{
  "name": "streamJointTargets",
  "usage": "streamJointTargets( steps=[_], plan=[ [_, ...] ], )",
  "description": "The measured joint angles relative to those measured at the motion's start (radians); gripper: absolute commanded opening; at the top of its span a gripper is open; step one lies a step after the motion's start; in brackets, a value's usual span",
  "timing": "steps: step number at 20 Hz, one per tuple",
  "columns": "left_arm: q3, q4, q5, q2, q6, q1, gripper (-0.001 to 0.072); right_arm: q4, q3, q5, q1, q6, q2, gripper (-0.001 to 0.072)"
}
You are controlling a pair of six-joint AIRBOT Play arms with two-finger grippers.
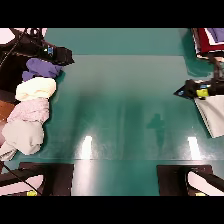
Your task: Fold the shirts.
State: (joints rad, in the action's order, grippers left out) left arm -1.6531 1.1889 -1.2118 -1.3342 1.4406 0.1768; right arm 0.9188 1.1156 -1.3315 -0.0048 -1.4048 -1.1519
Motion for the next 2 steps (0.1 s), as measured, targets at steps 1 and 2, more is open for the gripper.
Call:
streamJointTargets(
  steps=[1,2],
  plan=[
    [0.0,0.0,0.0,0.0,0.0,0.0,0.0024,0.0,0.0,-0.001,0.034,0.0,0.0,0.002],
    [0.0,0.0,0.0,0.0,0.0,0.0,0.0024,0.0,0.0,-0.001,0.063,0.0,0.0,0.002]
  ],
)
